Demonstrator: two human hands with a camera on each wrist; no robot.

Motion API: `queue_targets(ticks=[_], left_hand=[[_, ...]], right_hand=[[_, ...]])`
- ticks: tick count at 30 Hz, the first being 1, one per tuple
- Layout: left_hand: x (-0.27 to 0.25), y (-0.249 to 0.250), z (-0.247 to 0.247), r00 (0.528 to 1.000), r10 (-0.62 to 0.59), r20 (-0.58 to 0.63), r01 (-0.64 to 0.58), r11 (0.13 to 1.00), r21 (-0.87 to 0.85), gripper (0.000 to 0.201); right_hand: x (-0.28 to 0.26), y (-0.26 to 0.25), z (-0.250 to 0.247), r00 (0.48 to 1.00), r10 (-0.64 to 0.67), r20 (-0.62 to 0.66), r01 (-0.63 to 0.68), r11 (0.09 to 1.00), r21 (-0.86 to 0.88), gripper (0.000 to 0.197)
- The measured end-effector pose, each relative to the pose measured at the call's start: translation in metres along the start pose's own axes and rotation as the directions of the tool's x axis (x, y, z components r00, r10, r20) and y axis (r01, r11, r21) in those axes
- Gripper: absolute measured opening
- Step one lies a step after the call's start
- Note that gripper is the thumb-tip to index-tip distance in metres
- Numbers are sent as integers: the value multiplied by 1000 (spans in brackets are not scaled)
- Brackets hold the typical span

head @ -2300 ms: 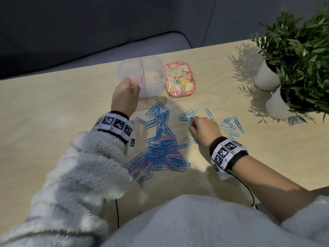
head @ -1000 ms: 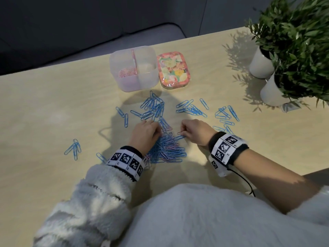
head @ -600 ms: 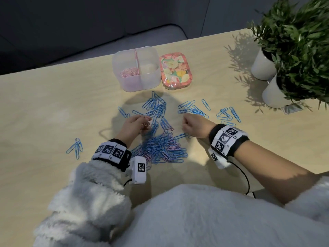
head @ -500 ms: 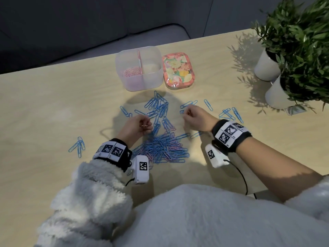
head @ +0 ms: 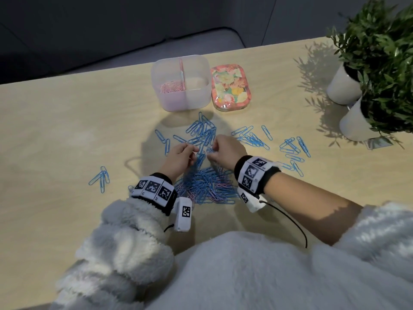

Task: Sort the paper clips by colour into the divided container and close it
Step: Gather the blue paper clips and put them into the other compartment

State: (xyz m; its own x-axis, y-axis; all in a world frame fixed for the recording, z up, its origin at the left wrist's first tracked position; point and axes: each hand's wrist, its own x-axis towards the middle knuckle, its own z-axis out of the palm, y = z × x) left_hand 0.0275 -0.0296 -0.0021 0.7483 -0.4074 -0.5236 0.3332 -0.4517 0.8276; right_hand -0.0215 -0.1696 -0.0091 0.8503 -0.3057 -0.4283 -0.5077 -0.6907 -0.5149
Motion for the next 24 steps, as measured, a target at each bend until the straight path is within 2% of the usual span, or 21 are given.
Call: queue_targets(ticks=[2, 3, 5, 7, 9, 11, 14, 17, 19, 21, 24], left_hand=[[0, -1, 1, 998, 55, -22, -52, 990, 130, 24], [0, -1, 1, 995, 92, -29, -84, 975, 207, 23], [2, -4, 0, 987, 156, -29, -137, 933, 332, 21], [3, -4, 2, 979, 203, -16, -173, 873, 456, 12], [3, 0, 5, 970, 241, 13, -204, 792, 576, 4], [4, 4, 8, 958, 280, 64, -251, 704, 664, 12], [5, 8, 10, 947, 285, 145, -296, 610, 735, 13], [4, 7, 12, 950, 260, 172, -289, 529, 798, 10], [3, 6, 13, 955, 236, 182, -283, 535, 796, 9], [2, 5, 10, 960, 213, 181, -273, 582, 766, 8], [4, 6, 2, 962, 267, 62, -219, 614, 758, 8]], right_hand=[[3, 4, -1, 999, 25, 33, -30, 987, 157, 9], [4, 6, -2, 998, 38, 47, -48, 971, 235, 15], [4, 9, -5, 999, 32, 29, -39, 959, 280, 22], [4, 17, -13, 999, 39, -12, -34, 961, 273, 20], [6, 29, -25, 993, 91, -73, -61, 939, 338, 16], [7, 41, -35, 973, 169, -155, -98, 917, 388, 9], [-2, 40, -35, 968, 136, -213, -93, 975, 200, 10], [-15, 30, -24, 990, -14, -144, 14, 1000, 0, 16], [-18, 27, -18, 998, -51, -45, 49, 998, -46, 16], [-19, 27, -15, 998, -69, -6, 68, 994, -83, 21], [-21, 29, -13, 992, -128, -13, 125, 979, -161, 23]])
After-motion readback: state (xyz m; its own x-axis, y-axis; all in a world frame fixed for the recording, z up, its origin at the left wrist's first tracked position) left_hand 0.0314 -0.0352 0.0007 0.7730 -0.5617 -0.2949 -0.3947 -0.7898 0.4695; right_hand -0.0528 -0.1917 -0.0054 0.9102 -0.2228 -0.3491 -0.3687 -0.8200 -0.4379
